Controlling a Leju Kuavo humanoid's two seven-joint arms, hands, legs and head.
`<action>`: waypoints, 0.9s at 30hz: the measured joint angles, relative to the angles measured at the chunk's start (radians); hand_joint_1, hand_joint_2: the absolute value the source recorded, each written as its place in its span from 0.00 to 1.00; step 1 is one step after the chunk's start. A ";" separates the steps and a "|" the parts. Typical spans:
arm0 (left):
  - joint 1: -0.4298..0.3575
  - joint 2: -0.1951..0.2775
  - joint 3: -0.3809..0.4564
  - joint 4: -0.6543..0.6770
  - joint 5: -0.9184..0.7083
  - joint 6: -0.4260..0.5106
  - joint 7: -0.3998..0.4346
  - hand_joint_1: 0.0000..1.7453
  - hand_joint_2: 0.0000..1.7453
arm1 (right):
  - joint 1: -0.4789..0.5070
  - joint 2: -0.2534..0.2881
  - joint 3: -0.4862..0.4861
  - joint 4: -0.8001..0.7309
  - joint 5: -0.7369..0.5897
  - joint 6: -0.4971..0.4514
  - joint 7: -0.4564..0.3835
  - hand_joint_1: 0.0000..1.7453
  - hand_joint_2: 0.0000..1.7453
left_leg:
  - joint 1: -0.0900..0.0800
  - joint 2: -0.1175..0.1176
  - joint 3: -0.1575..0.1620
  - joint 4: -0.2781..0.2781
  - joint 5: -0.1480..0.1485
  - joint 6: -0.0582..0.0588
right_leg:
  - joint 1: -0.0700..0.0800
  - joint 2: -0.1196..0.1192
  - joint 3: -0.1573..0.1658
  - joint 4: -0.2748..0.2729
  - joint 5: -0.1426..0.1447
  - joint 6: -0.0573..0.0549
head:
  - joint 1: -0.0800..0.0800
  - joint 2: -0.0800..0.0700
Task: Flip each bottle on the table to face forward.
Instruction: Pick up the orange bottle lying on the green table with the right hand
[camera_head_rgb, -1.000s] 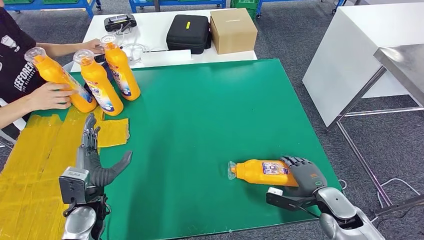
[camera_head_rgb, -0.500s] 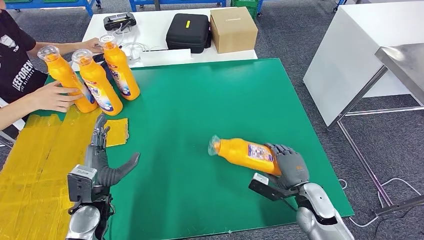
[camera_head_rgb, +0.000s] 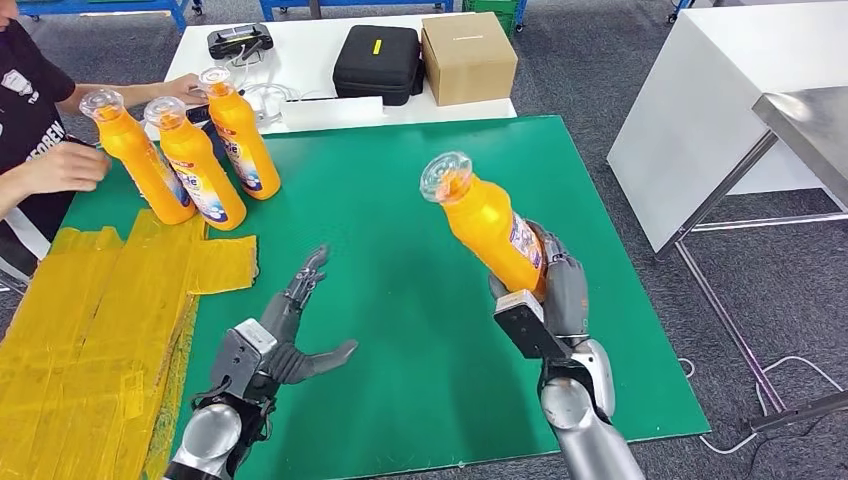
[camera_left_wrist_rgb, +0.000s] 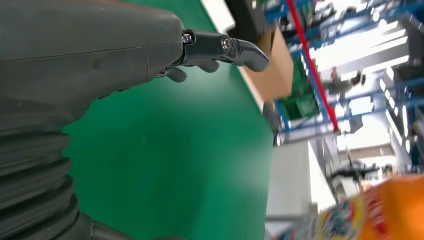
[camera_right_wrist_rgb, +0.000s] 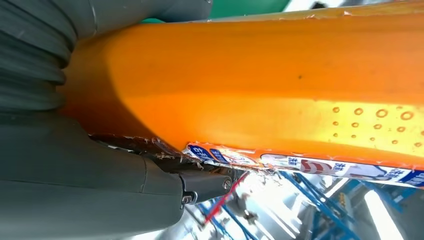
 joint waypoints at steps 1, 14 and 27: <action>-0.008 0.002 -0.007 0.010 0.007 -0.005 0.002 0.00 1.00 | -0.007 0.010 0.002 0.005 -0.015 0.006 -0.006 1.00 1.00 | 0.000 0.000 0.000 0.000 0.000 0.000 | 0.000 0.000 0.000 0.000 0.000 0.000 | 0.000 0.000; -0.086 0.010 -0.051 0.105 0.051 -0.009 0.022 0.00 1.00 | -0.078 0.088 0.078 0.121 -0.092 0.065 -0.032 1.00 1.00 | 0.000 0.000 -0.002 0.000 0.000 -0.001 | 0.000 -0.001 -0.001 0.000 0.000 0.000 | 0.000 0.000; -0.108 0.012 -0.062 0.127 0.094 -0.030 0.020 0.00 1.00 | -0.105 0.109 0.121 0.184 -0.148 0.148 -0.063 1.00 1.00 | 0.001 0.000 -0.003 0.000 0.001 -0.001 | 0.001 -0.001 -0.003 0.000 0.000 0.000 | 0.000 0.000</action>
